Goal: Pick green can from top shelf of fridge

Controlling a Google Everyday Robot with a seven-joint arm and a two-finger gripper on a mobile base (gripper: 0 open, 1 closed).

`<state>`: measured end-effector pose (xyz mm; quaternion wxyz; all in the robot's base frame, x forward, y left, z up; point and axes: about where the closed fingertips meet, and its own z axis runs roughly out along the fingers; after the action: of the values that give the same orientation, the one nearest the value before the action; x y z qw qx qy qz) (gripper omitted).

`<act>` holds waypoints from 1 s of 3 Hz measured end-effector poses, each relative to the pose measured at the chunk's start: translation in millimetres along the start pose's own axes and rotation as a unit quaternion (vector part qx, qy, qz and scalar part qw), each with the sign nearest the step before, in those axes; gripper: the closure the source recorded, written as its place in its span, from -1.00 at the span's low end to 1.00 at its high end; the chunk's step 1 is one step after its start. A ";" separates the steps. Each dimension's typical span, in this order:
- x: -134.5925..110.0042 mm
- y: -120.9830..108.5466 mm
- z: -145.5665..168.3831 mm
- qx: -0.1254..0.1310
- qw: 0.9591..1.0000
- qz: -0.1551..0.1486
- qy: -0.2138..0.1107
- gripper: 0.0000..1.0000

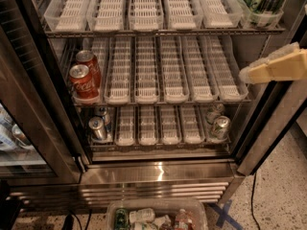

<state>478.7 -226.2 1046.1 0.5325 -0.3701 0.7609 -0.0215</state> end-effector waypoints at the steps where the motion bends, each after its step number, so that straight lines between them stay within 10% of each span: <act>1: -6.5 -9.0 8.7 0.035 0.999 0.005 -0.020 -1.00; 3: -7.9 -11.9 9.3 0.047 0.999 0.007 -0.019 -1.00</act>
Offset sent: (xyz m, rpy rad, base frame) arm 0.0100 0.0012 0.0014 0.0163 -0.0464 -0.0302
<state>494.1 -226.8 1053.5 0.5639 -0.3395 0.7515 -0.0458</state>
